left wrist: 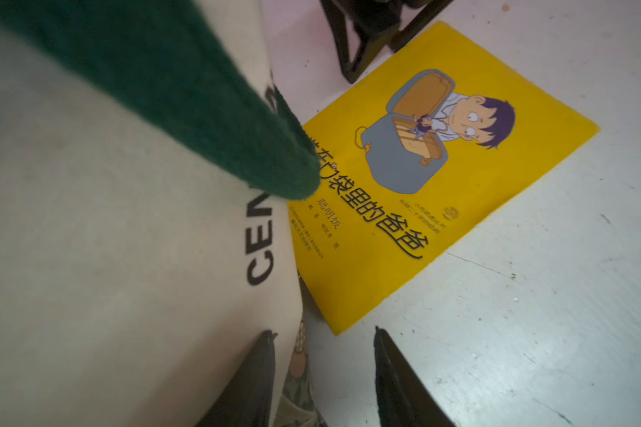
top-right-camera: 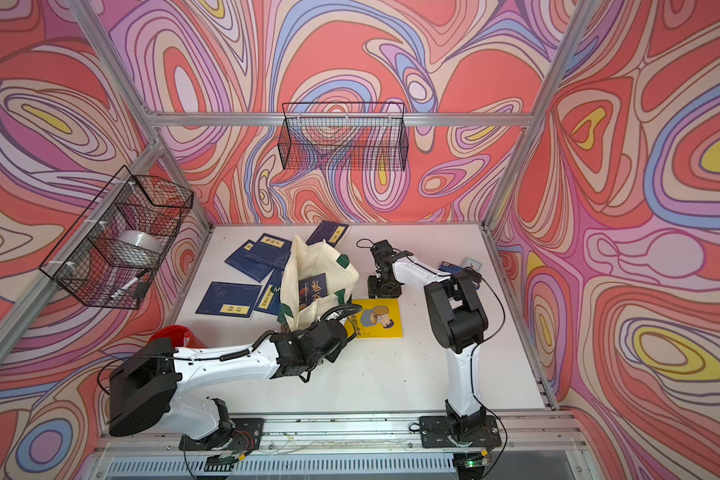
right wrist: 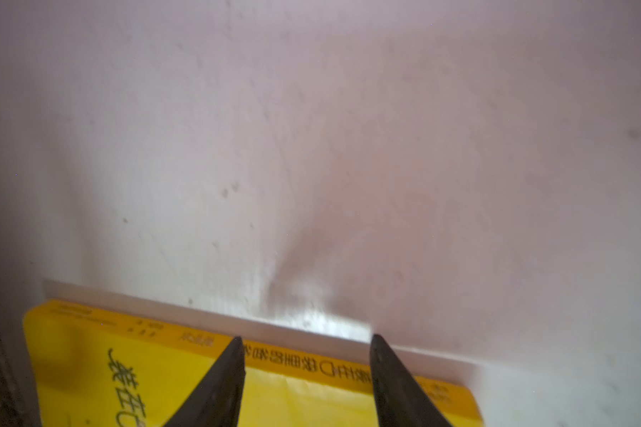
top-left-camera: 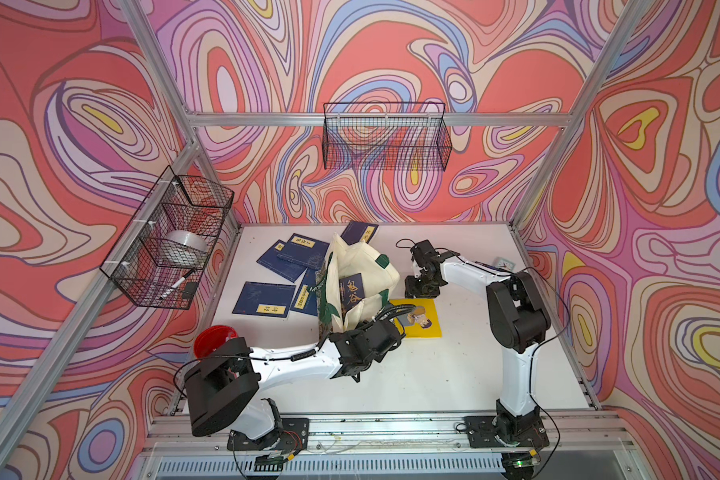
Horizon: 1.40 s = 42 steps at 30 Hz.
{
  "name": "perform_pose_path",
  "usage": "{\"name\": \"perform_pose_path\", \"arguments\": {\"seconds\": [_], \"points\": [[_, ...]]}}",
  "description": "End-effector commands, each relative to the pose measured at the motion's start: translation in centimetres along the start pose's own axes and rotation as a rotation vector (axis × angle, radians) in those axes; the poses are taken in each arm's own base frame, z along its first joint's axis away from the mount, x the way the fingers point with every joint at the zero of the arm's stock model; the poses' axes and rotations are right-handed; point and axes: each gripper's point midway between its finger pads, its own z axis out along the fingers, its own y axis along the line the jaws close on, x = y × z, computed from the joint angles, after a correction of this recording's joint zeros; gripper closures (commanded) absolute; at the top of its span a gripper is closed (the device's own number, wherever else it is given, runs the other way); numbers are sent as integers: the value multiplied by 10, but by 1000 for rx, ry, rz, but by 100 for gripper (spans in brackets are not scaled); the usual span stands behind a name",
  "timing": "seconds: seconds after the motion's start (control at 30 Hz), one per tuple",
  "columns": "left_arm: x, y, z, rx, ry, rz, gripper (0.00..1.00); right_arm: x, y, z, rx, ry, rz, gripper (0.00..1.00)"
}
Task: Put the books into the canvas bag
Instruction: Move the canvas bag to the center of the board, then move the book to the center of the board.
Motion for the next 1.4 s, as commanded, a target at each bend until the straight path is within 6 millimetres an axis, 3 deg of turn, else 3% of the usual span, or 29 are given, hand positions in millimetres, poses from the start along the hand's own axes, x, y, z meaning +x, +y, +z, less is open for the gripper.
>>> {"name": "perform_pose_path", "arguments": {"seconds": [0.0,0.13,0.2,0.33,0.43,0.57,0.7,0.83,0.93,1.17,1.37], "points": [[-1,17,-6,-16,-14,-58,54,-21,-18,-56,96,-160,83,43],[-8,32,-16,-32,-42,-82,53,-19,-11,-96,20,-246,198,43],[-12,33,-22,-21,-64,-82,52,-6,0,-102,-47,-256,245,44],[-21,29,-36,45,-120,-81,49,34,37,-94,-96,-254,213,45],[-32,21,-50,125,-177,-69,49,39,50,-77,-105,-234,220,46],[-42,18,-64,174,-220,-56,49,3,56,-50,-81,-305,212,55],[-45,14,-76,220,-232,-54,50,-20,70,-3,-57,-250,179,63],[-40,16,-85,245,-247,-72,50,-23,81,34,-94,-212,194,64],[-36,15,-90,268,-247,-64,51,-11,85,45,-117,-178,181,63],[-33,12,-107,312,-261,-14,52,51,89,30,-190,-110,80,67],[-33,20,-120,295,-278,10,52,82,84,-6,-234,-87,6,66]]}}
